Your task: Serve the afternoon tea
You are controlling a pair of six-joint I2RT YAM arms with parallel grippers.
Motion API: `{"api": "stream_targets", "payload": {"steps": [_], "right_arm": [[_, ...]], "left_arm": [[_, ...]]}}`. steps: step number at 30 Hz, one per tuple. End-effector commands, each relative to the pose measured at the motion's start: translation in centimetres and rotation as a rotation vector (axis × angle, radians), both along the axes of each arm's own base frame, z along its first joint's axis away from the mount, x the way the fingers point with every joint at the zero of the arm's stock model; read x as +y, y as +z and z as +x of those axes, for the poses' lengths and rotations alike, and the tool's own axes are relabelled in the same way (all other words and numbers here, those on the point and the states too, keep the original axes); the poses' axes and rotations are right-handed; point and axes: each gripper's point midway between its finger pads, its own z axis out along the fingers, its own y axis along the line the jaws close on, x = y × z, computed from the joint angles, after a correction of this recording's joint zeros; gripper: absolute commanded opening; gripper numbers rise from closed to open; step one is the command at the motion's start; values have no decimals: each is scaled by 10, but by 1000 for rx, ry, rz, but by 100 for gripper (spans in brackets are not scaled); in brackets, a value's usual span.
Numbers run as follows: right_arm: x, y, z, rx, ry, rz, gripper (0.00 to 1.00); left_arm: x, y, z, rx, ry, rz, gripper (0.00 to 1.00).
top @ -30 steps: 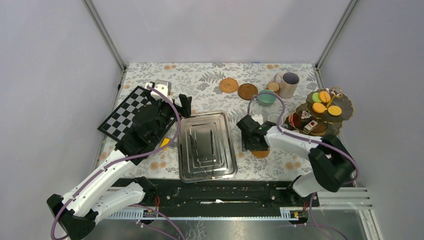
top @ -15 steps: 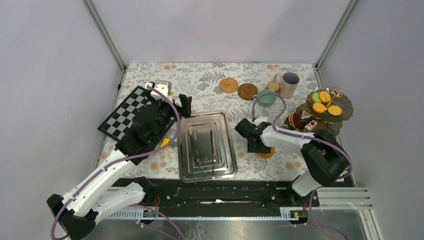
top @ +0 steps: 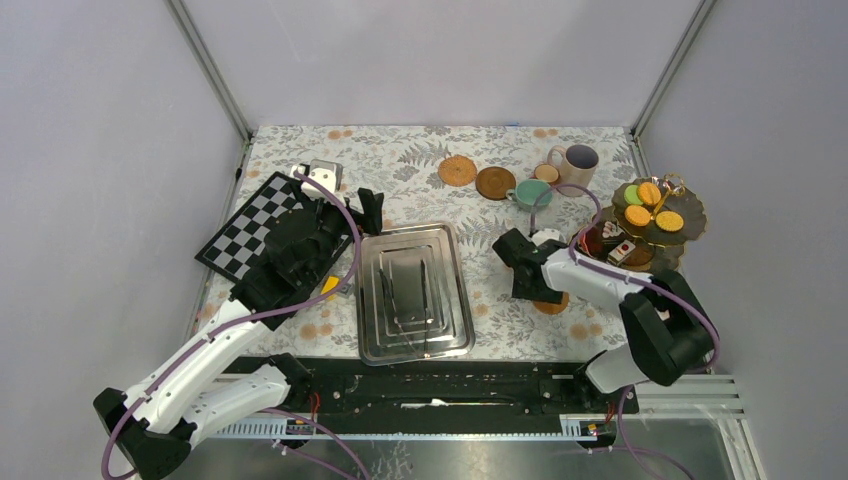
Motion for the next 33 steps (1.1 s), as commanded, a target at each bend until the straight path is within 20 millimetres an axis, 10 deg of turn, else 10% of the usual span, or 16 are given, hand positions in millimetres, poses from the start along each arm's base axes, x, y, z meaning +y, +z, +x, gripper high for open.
{"api": "stream_targets", "payload": {"steps": [1,9,14,23,33], "right_arm": [[20,58,15,-150,93,59,69],[44,188,74,-520,269,137,98],[25,213,149,-566,126,121,97],[-21,142,235,-349,-94,96,80],[-42,63,257,-183,-63,119,65]], "left_arm": [[-5,12,-1,-37,-19,-36,99],[-7,12,-1,-34,-29,-36,99],[-5,9,1,-31,-13,-25,99],[-5,10,1,-33,-13,-25,99],[-6,12,-1,-36,-25,-33,99]]}}
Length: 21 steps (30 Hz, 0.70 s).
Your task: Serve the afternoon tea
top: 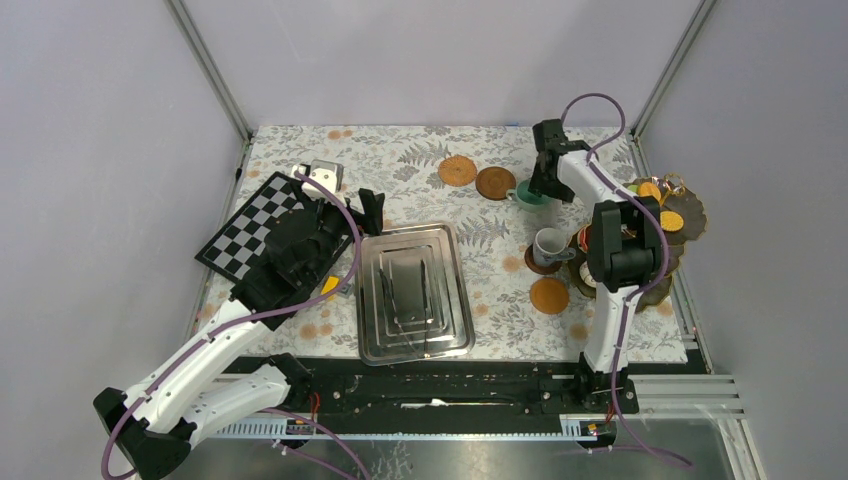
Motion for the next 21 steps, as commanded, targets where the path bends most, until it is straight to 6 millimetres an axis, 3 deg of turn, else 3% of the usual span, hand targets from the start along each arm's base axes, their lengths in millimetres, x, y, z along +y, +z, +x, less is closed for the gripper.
{"api": "stream_targets", "payload": {"steps": [1,7,14,18,21], "right_arm": [[6,0,10,-11,76,32,63],[4,-20,14,9,85,10,46],[-2,-32,13,8,51,-14,34],[-2,-27,17,-15,65,-22,22],[-2,-6,20,-61,76,-52,11]], "left_arm": [[-5,12,-1,-36,-20,-34,99],[-5,11,0,-34,-18,-33,99],[-5,9,1,-29,-15,-27,99],[-5,7,2,-27,-13,-23,99],[-6,6,3,-24,-12,-21,99]]}}
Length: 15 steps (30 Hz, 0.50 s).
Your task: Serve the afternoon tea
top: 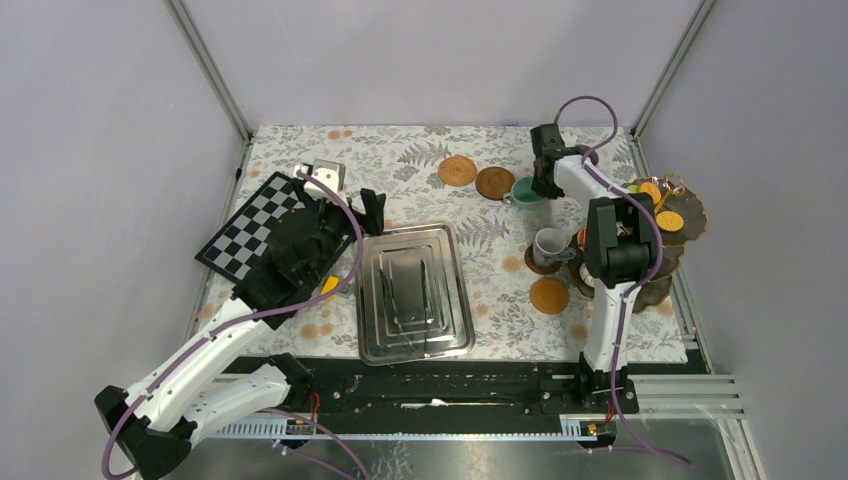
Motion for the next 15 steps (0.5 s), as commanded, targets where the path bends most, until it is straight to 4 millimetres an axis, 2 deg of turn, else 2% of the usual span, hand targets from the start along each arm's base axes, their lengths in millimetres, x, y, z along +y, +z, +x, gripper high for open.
{"api": "stream_targets", "payload": {"steps": [1,5,8,9,11,13,15], "right_arm": [[0,35,7,-84,27,-56,9],[10,76,9,-159,62,-55,4],[32,111,-5,-206,120,-57,3],[45,126,-15,-223,157,-50,3],[71,132,-46,-199,245,-39,4],[92,132,-83,-174,323,-27,4],[99,128,-122,-156,357,9,4]], "left_arm": [[-5,9,1,-30,-12,-26,99],[-5,8,2,-28,-14,-23,99],[-5,8,2,-27,-12,-22,99],[-5,8,2,-27,-11,-22,99],[-5,7,2,-27,-10,-22,99],[-5,7,2,-27,-10,-22,99],[-5,8,2,-28,-13,-23,99]]}}
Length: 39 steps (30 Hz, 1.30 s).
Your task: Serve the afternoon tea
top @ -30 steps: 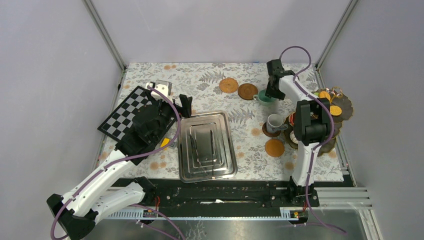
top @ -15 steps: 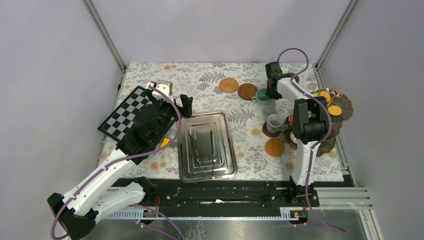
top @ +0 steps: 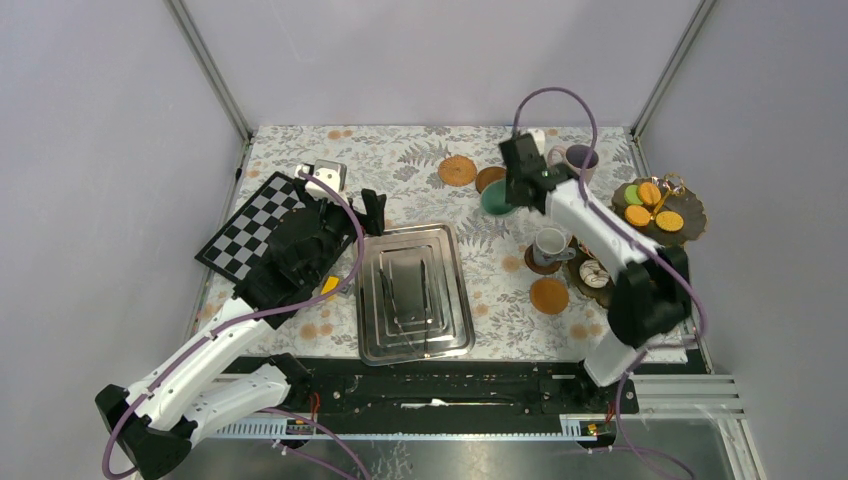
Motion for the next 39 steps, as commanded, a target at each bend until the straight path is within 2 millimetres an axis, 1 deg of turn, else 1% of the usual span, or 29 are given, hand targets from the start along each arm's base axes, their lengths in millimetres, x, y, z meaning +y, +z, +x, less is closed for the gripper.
{"api": "stream_targets", "payload": {"steps": [1,4,6,7,8,10,11,13,15,17,19,23,26,32,37,39], "right_arm": [[25,22,-90,12,125,65,4],[15,10,-141,27,114,162,5],[9,3,-167,32,104,214,7],[5,0,-176,29,93,223,7],[-5,-6,-184,27,61,209,7],[-30,-14,-195,5,-58,158,7],[-39,-15,-198,-10,-110,143,8],[-49,-13,-198,-35,-216,153,8],[-56,-21,-198,-30,-335,223,5],[-53,-36,-198,-3,-383,316,0],[-54,-49,-200,13,-424,368,0],[-69,-66,-206,12,-503,360,0],[-74,-71,-211,-5,-533,358,0],[-84,-82,-219,-31,-569,339,8],[-84,-86,-219,-24,-563,333,13],[-84,-86,-218,-23,-551,329,18]], "left_arm": [[-4,12,1,-36,-13,-30,99],[-4,12,1,-35,-12,-31,99],[-5,14,0,-38,-18,-37,99],[-5,14,-1,-37,-22,-38,99],[-6,13,-1,-35,-26,-38,99],[-7,14,-1,-34,-29,-42,99],[-7,13,-1,-33,-29,-41,99],[-7,14,-1,-34,-29,-41,99],[-6,13,-1,-34,-22,-38,99],[-4,13,-1,-36,-14,-35,99],[-2,12,-1,-37,-7,-33,99],[-2,13,-1,-39,-8,-33,99],[-3,13,-1,-40,-11,-34,99],[-4,13,-1,-37,-16,-34,99],[-5,13,-1,-37,-19,-34,99],[-5,12,-1,-35,-19,-33,99]]}}
